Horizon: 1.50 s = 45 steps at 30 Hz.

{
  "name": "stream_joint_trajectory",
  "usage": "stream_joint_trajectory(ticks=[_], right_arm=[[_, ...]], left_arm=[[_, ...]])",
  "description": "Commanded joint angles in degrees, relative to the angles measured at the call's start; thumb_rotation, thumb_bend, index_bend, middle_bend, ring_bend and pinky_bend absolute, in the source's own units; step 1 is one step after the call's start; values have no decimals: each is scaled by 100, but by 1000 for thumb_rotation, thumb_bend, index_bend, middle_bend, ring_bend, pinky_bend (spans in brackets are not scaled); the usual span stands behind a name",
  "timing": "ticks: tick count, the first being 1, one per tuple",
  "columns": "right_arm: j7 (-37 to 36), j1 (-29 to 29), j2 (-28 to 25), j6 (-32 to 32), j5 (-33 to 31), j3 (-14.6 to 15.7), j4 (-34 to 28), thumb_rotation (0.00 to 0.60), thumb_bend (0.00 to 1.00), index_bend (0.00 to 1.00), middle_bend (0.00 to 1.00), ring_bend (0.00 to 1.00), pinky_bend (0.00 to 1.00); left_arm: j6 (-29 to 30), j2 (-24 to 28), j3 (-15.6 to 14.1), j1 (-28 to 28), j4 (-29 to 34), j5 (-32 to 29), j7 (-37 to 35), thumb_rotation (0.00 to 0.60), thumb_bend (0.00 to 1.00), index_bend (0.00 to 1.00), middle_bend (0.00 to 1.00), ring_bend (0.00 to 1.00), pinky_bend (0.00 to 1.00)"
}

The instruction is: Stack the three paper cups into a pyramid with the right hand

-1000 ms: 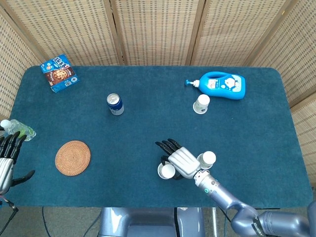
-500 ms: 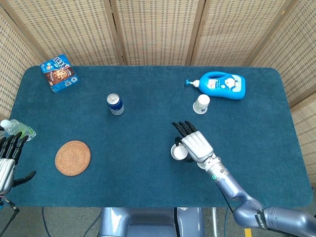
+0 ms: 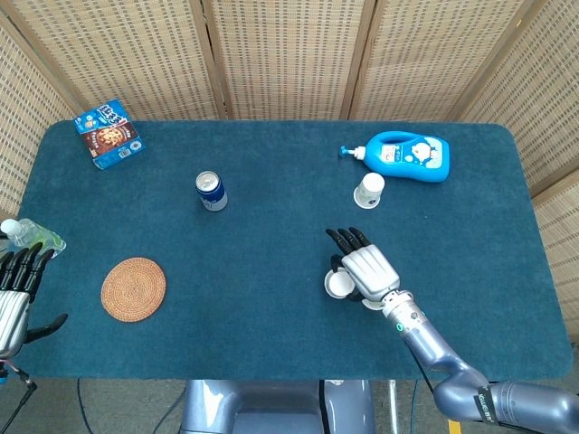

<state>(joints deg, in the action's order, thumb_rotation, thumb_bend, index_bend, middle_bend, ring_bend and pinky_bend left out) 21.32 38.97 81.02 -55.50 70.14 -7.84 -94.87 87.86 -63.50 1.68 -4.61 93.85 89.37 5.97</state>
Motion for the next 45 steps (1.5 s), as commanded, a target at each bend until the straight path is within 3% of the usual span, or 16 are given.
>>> stream_joint_trajectory(ticks=[1,22,33,45], right_arm=[[23,7,-13,25,-48,16,-1,600,118,575,0,0,86],[539,86,-264,64,-564,114,-511,600,119,581,0,0,86],[765,149,-272,156,-938,239,-478,600,119,577,0,0,85],[898,235,-401,153,-1118,294,-714,600,123,319,0,0,56]], left_arm=[[-4,-2,-2,-2,-5,3,1,600,185,0,0,0,0],[16,11,-8,6,-9,20,-28,600,184,0,0,0,0],[9,4,-9,5,-12,18,-19,600,184,0,0,0,0],[23,10,-7,9,4,24,-21,600,185,0,0,0,0]])
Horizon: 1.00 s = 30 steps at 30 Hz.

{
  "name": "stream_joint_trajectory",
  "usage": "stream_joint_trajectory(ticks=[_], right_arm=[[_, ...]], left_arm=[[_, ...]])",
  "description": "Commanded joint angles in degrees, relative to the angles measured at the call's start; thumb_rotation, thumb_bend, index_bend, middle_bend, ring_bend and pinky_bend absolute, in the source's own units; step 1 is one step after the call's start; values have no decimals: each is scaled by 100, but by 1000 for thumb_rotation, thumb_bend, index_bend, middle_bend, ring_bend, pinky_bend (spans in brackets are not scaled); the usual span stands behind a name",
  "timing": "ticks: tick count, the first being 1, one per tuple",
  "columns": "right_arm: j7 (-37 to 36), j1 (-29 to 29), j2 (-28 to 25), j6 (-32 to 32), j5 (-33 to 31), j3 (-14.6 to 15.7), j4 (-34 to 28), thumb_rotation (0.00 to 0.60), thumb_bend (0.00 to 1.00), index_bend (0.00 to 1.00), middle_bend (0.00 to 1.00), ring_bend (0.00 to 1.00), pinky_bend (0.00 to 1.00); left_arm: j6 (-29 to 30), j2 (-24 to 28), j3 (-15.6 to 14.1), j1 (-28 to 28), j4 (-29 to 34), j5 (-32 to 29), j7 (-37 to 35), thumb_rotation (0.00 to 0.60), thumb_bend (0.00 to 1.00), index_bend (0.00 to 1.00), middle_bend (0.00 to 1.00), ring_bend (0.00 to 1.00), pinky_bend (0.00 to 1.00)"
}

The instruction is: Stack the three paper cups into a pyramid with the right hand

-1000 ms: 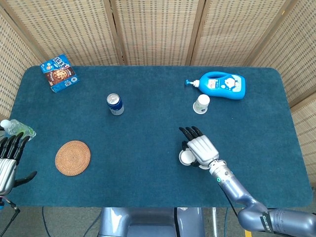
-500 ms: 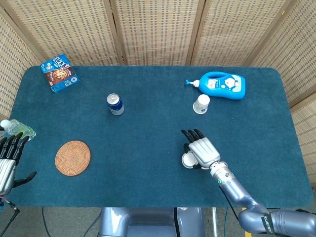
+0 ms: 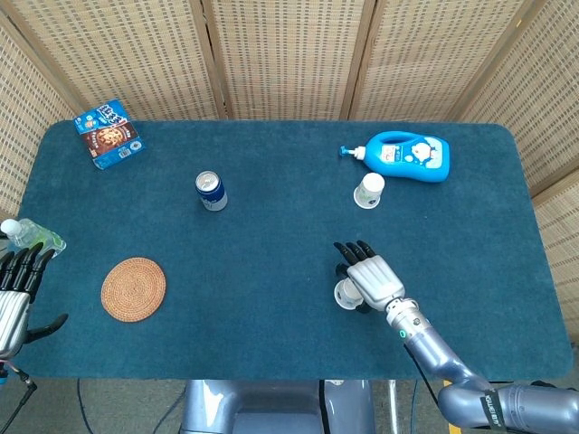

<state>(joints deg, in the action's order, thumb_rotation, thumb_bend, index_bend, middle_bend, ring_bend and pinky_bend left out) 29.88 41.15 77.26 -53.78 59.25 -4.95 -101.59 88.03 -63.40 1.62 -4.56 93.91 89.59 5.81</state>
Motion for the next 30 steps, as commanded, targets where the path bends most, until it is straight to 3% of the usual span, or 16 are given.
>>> stream_joint_trajectory(ticks=[1,9,19,23,30], right_arm=[[79,27,-38,-36,-50,5,-69,600,124,303,0,0,56],[452,161,-251,-253,-248,-98,-414,600,123,267,0,0,56],[750,474,-527,-570,-666,-609,-380,600,123,229,0,0,56],[683,599,-525,-530,-925,-793,-43,600,124,199,0,0,56],[293,822,-139,-318,-1299,-1057,1230,600,122,181,0,0,56]], left_arm=[[8,1,0,4,-5,3,-10,600,185,0,0,0,0],[6,6,22,1,-27,-32,-50,600,185,0,0,0,0],[-47,-13,58,-19,-64,-123,-69,600,185,0,0,0,0],[-72,-21,76,-33,-82,-159,-82,600,185,0,0,0,0],[-5,-41,124,-35,-105,-163,-82,600,185,0,0,0,0]])
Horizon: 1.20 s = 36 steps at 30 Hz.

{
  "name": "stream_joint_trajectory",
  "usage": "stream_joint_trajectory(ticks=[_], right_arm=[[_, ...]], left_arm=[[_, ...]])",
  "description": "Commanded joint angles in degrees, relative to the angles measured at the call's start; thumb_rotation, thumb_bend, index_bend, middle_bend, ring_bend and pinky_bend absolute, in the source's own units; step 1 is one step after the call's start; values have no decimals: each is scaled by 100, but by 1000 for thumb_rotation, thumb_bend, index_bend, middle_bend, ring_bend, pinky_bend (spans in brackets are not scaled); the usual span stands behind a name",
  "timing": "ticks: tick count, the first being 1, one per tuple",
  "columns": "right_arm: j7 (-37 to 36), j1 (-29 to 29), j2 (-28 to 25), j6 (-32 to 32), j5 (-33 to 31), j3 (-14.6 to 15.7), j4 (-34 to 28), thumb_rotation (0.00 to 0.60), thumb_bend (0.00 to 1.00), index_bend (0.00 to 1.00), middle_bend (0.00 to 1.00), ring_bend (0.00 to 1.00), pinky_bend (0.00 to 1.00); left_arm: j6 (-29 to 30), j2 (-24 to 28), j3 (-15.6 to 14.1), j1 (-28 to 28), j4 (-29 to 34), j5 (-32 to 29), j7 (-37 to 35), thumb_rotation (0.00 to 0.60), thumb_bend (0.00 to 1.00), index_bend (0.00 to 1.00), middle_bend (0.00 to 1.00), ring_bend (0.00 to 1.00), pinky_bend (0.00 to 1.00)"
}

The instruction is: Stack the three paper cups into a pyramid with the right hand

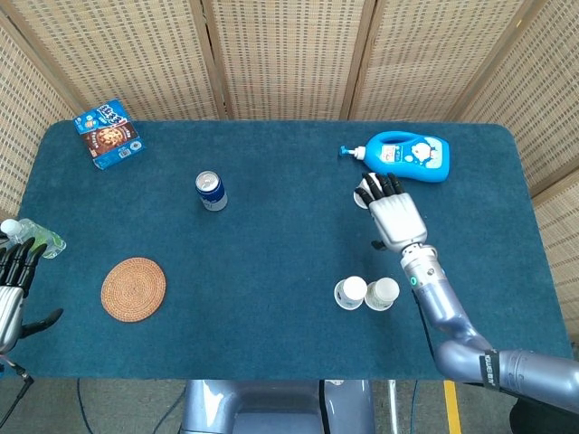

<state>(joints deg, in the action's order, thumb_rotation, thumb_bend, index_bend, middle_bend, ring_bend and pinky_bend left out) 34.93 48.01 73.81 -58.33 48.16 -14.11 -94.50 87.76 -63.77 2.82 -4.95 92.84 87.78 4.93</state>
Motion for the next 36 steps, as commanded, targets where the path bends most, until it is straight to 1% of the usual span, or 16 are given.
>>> stream_joint_trajectory(ticks=[1,5,8,12,17,22,29,36], right_arm=[[-258,168,256,194,-230,-162,668,600,122,181,0,0,56],[-416,377,533,551,-463,-244,1461,600,121,182,0,0,56],[-513,482,688,749,-515,-261,1863,600,122,182,0,0,56],[-681,698,969,1197,-685,-315,2592,600,122,195,0,0,56],[-851,997,1382,1741,-750,-340,3590,600,122,211,0,0,56],[-1058,1189,1705,2225,-753,-334,4436,600,123,232,0,0,56],[-1320,1323,2074,2780,-686,-279,5394,600,122,255,0,0,56],[-1620,1350,2284,3032,-488,-273,5856,600,123,273,0,0,56]], left_arm=[[40,-6,5,7,5,31,13,600,185,0,0,0,0],[26,-36,13,-7,14,19,106,600,185,0,0,0,0],[-23,-61,15,-25,7,-16,161,600,185,0,0,0,0],[-98,-111,42,-64,-35,-88,227,600,184,0,0,0,0],[-179,-176,66,-106,-99,-170,299,600,186,0,0,0,0],[-203,-210,82,-122,-141,-222,370,600,185,0,0,0,0],[-119,-256,102,-112,-183,-204,414,600,186,0,0,0,0],[-116,-276,81,-120,-170,-169,474,600,186,0,0,0,0]])
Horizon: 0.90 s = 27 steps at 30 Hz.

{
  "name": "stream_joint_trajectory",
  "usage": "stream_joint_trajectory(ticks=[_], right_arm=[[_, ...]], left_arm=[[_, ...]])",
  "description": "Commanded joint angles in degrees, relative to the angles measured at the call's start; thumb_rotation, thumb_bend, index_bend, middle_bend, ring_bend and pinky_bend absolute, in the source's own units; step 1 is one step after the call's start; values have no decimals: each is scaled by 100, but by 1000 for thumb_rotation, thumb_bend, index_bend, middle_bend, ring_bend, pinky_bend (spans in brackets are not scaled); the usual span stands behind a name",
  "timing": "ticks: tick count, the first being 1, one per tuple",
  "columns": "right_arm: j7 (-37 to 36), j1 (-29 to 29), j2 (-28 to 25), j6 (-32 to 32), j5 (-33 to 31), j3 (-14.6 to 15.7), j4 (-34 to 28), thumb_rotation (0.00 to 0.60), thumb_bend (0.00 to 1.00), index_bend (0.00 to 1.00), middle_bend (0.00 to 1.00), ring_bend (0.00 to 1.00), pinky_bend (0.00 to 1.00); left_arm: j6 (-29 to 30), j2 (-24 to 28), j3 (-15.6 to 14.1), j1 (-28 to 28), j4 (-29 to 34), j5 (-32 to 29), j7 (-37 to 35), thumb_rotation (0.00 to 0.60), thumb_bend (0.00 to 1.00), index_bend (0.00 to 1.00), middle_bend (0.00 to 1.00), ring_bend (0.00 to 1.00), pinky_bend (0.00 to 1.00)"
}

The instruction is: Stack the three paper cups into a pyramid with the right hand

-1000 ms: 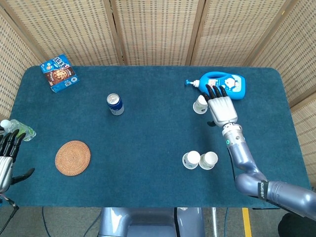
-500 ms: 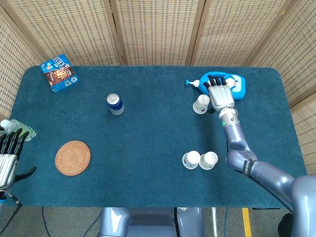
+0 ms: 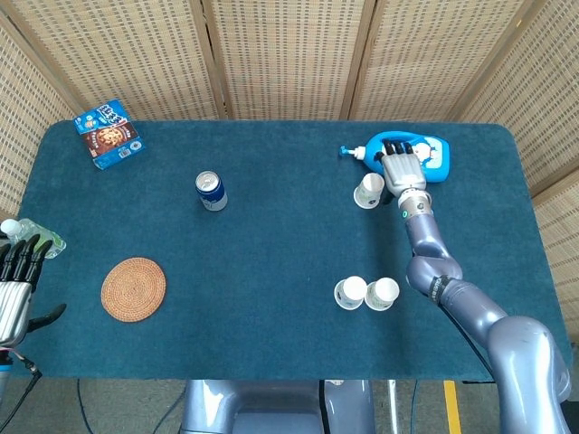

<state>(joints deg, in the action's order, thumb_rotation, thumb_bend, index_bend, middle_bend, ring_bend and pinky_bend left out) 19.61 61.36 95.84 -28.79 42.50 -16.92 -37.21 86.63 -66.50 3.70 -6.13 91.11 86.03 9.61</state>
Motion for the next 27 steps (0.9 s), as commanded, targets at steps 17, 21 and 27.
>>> stream_joint_trajectory(ticks=[17,21,27], right_arm=[[-707,111,671,551,657,16,1259,600,118,324,0,0,65],[-949,106,823,591,837,-6,1508,600,117,398,0,0,71],[-1240,81,923,515,1115,-13,1622,600,121,499,0,0,84]], left_arm=[[-14,-33,-21,-9,-16,-5,68,600,186,0,0,0,0],[-38,-47,-19,-18,-31,-28,85,600,187,0,0,0,0],[-68,-66,-35,-34,-48,-13,88,600,186,0,0,0,0]])
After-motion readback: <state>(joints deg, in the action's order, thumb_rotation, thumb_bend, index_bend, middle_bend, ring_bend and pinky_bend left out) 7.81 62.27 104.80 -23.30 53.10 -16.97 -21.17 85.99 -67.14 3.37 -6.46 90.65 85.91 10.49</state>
